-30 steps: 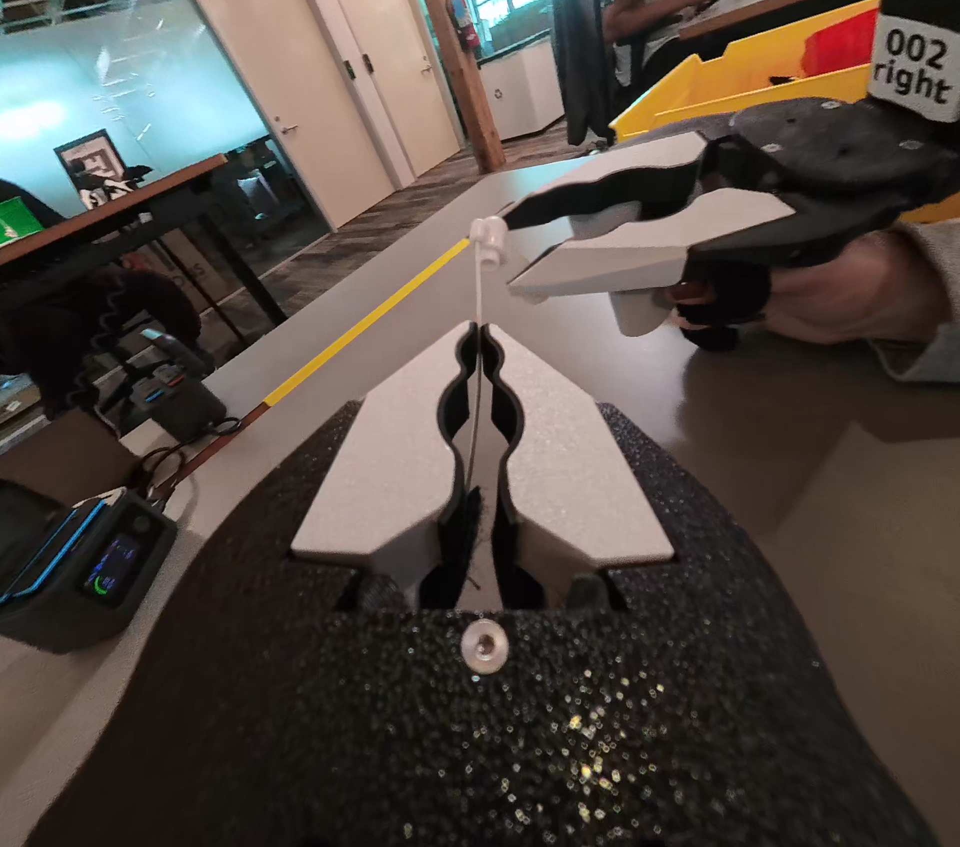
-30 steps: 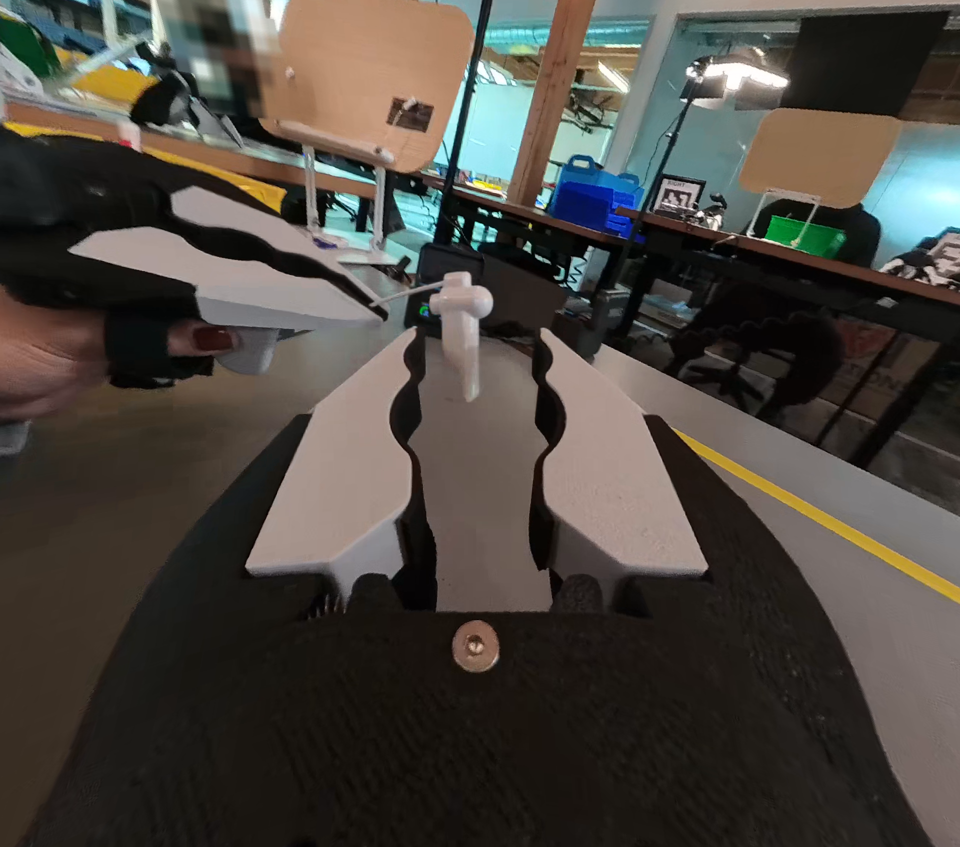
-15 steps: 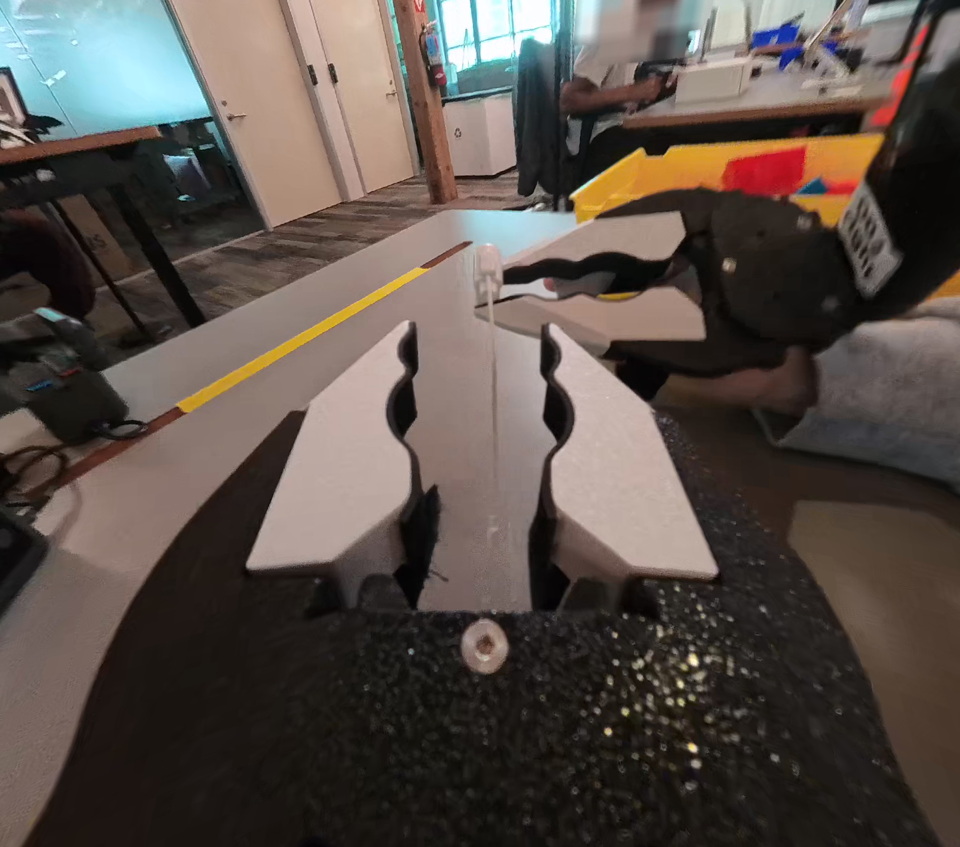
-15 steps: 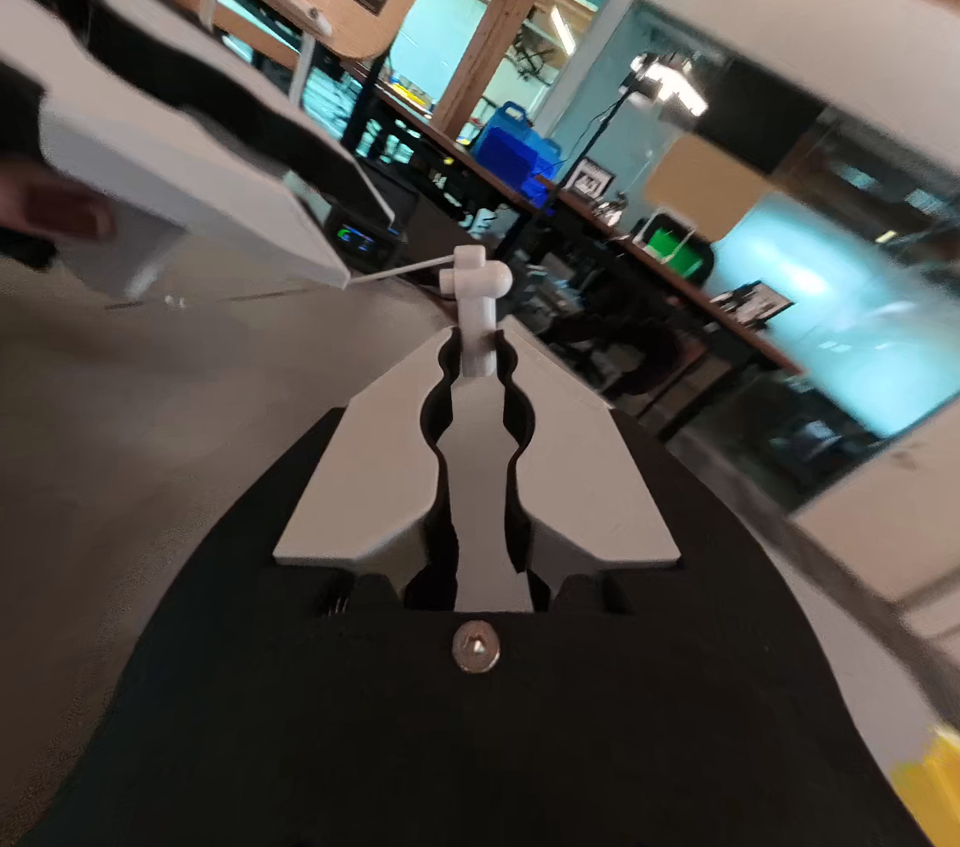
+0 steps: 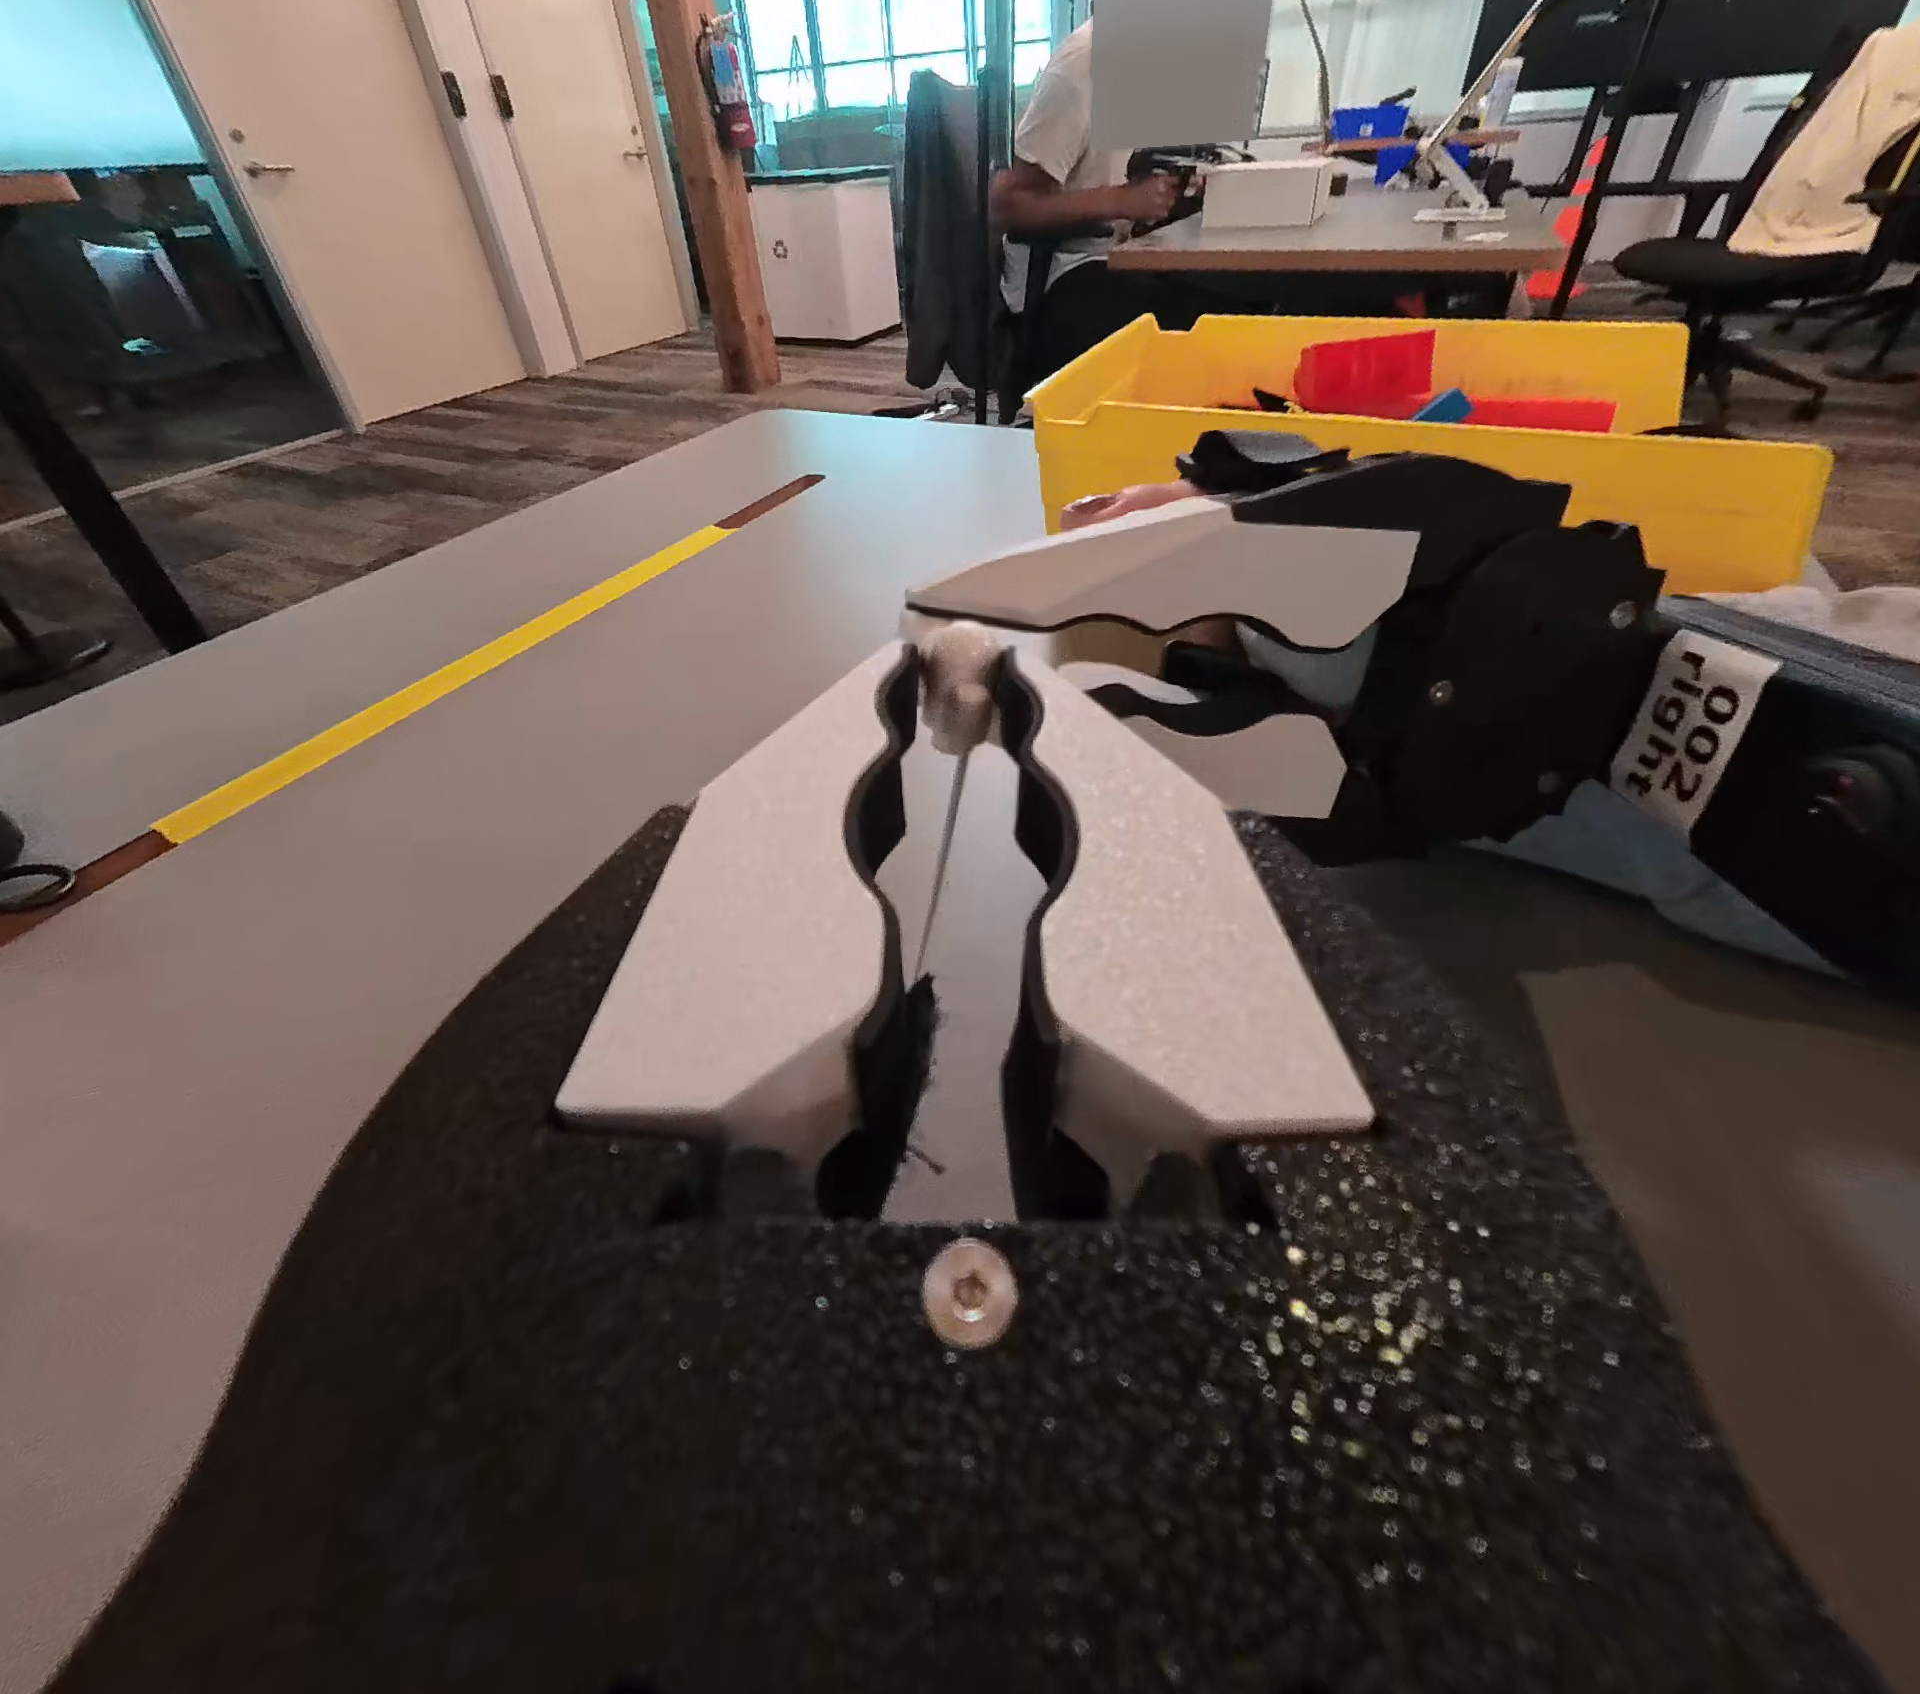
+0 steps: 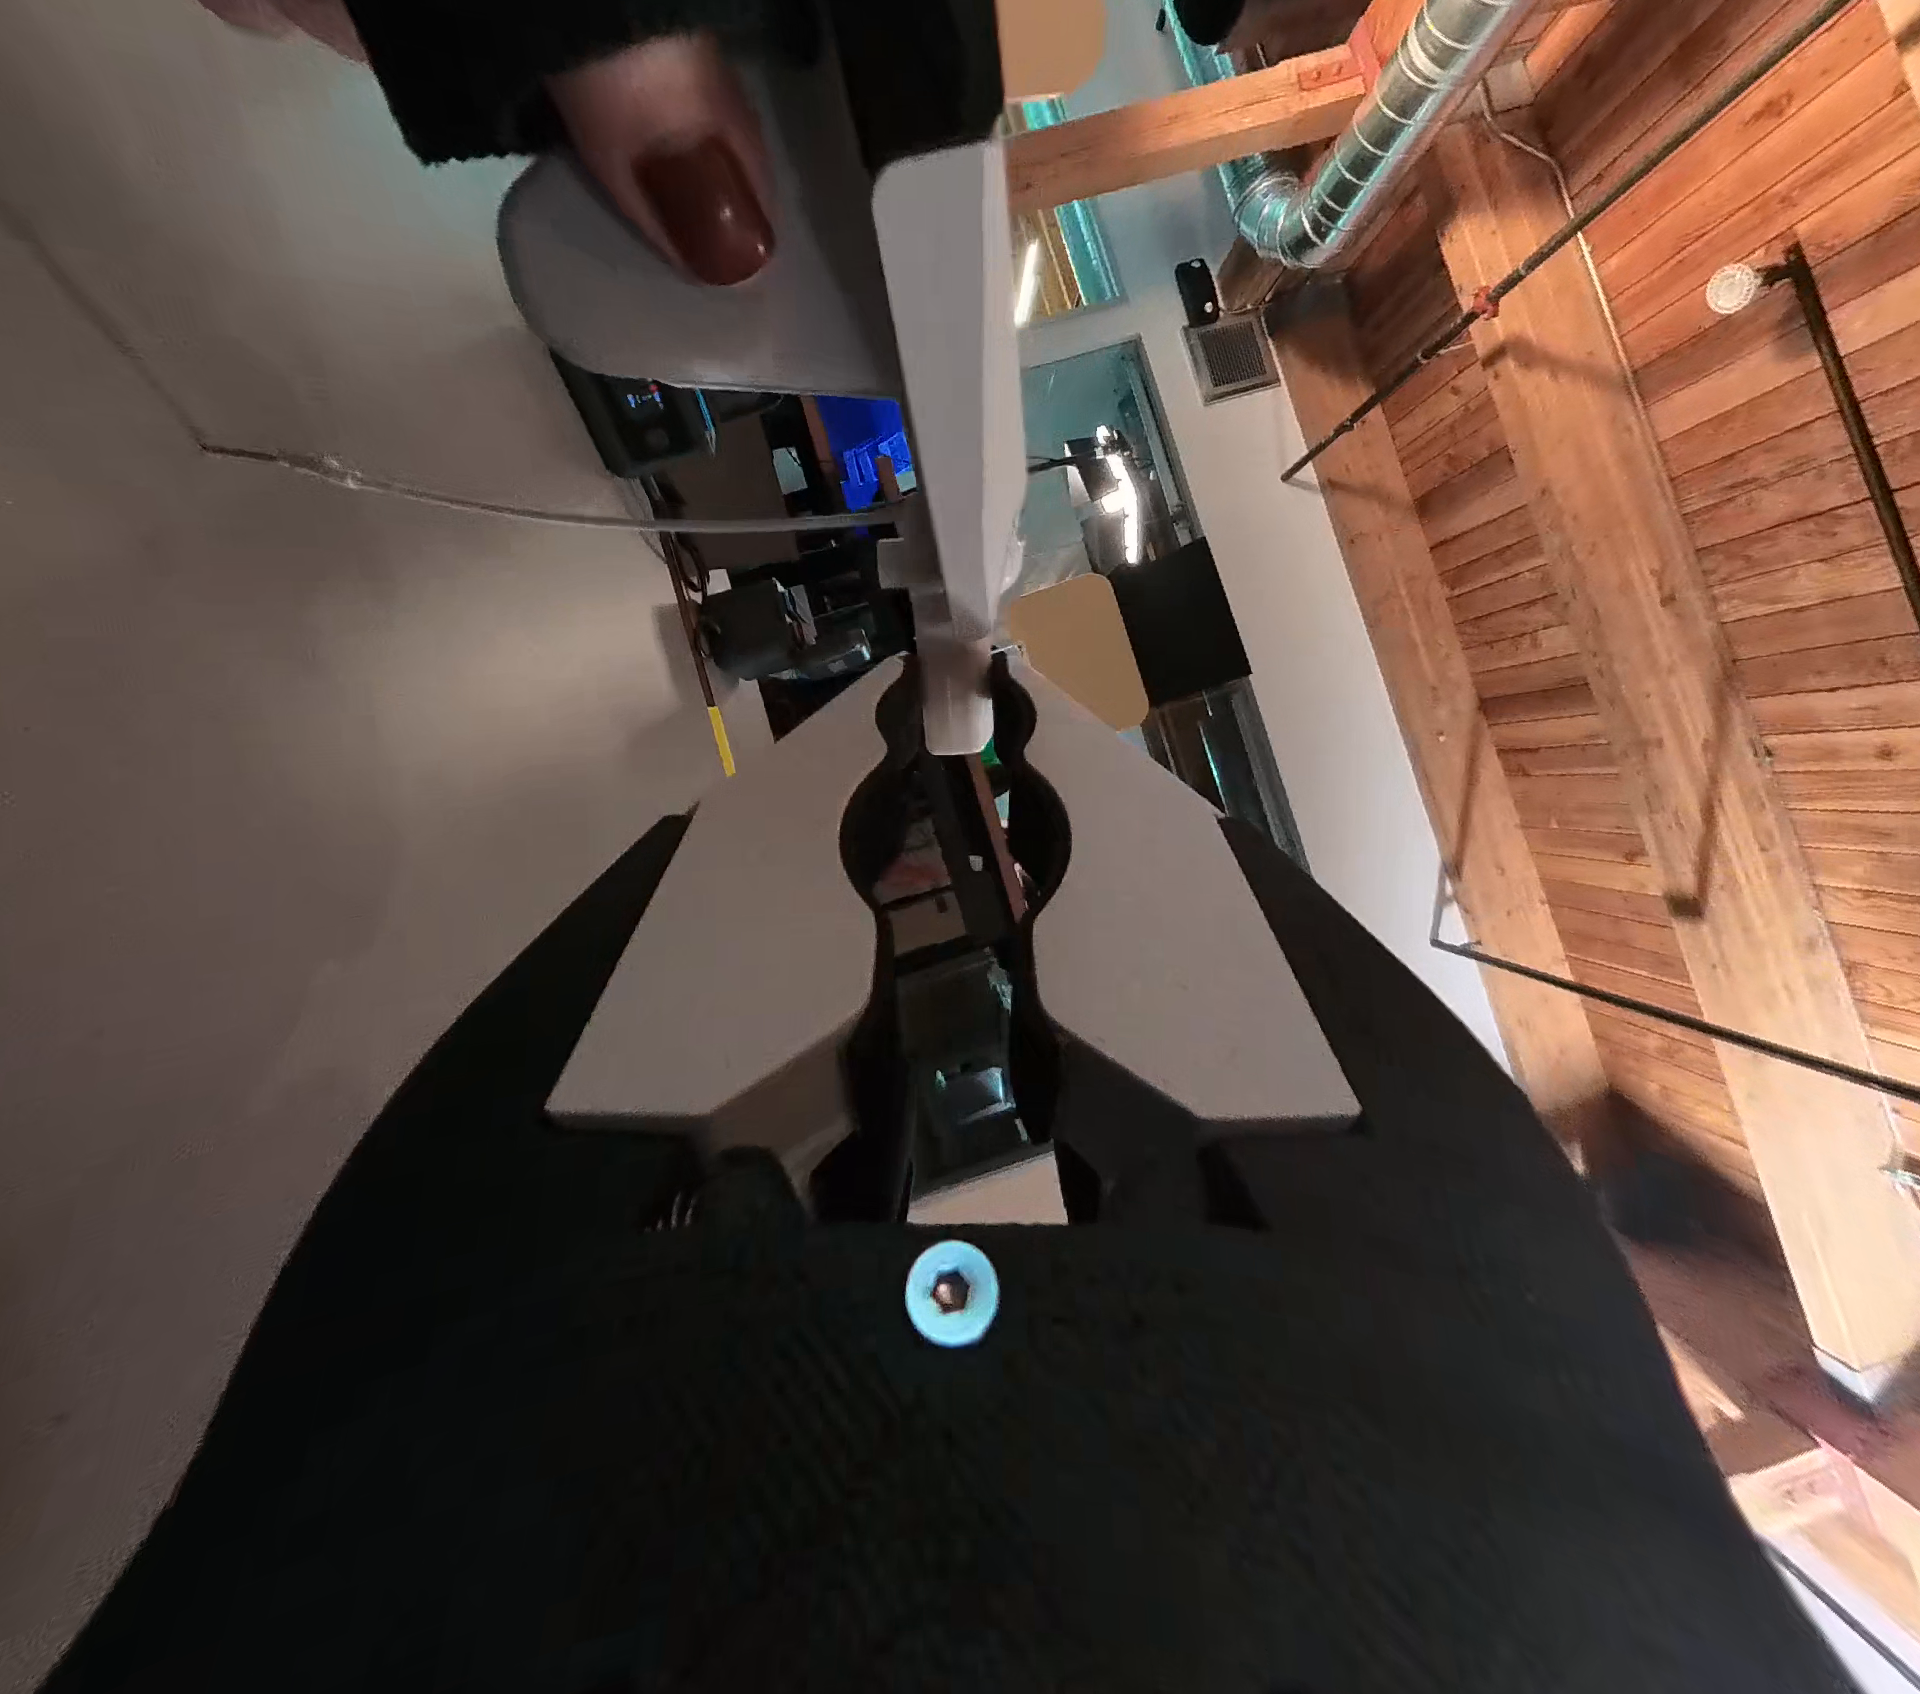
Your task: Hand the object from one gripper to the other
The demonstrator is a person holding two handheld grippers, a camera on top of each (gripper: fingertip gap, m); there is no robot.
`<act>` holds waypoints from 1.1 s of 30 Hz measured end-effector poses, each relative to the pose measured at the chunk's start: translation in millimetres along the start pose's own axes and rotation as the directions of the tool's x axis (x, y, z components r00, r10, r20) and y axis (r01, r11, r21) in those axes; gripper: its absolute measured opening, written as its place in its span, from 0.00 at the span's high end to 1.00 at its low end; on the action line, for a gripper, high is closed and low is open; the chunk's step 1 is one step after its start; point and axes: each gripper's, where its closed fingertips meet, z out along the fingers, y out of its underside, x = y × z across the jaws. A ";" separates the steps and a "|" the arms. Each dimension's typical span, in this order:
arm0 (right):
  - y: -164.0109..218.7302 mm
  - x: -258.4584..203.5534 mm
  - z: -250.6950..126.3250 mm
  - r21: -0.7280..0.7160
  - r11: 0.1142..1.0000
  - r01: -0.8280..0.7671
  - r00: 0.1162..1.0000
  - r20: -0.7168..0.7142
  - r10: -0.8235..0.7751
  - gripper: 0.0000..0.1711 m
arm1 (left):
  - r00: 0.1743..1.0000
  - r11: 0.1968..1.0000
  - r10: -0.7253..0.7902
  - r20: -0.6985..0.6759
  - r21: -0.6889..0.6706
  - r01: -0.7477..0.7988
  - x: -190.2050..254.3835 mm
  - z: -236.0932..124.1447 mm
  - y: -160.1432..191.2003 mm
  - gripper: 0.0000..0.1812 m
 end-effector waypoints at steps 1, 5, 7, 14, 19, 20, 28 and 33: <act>0.2 -0.6 -0.3 0.000 1.000 0.006 1.000 0.003 -0.006 0.93 | 1.000 1.000 0.016 0.007 -0.007 -0.016 -0.5 -0.4 0.5 0.93; -1.3 5.1 -0.6 0.027 0.990 -0.136 0.991 -0.006 0.136 0.90 | 0.959 0.965 0.260 0.113 -0.015 -0.260 -4.7 -8.2 -8.8 0.94; 6.5 9.2 1.2 0.012 0.916 -0.401 0.916 0.030 0.401 0.85 | 0.861 0.884 0.468 0.199 -0.101 -0.457 -10.7 -13.9 -10.1 0.94; 8.9 13.2 0.1 -0.186 -0.127 -0.974 -0.187 0.351 0.917 0.79 | 0.263 0.332 0.942 0.207 -0.473 -0.816 -21.4 -14.7 2.4 0.94; 4.6 3.2 1.2 -0.390 -0.598 -0.700 -0.712 0.322 0.624 0.76 | 0.088 0.148 0.986 0.142 -0.501 -0.852 -13.4 -8.8 4.1 0.94; 1.6 -0.4 0.9 -0.426 -0.624 -0.655 -0.753 0.312 0.579 0.77 | 0.073 0.128 0.989 0.128 -0.498 -0.858 -11.3 -7.2 5.4 0.94; -2.7 -8.4 -1.6 -0.522 -0.698 -0.490 -0.872 0.289 0.396 0.93 | 0.156 0.182 0.983 0.094 -0.430 -0.885 2.7 1.6 11.8 0.92; 11.4 4.8 -3.8 -0.417 -0.616 -0.668 -0.744 0.365 0.560 0.94 | 0.492 0.570 0.820 0.293 -0.324 -0.755 -6.4 -11.8 -12.7 0.63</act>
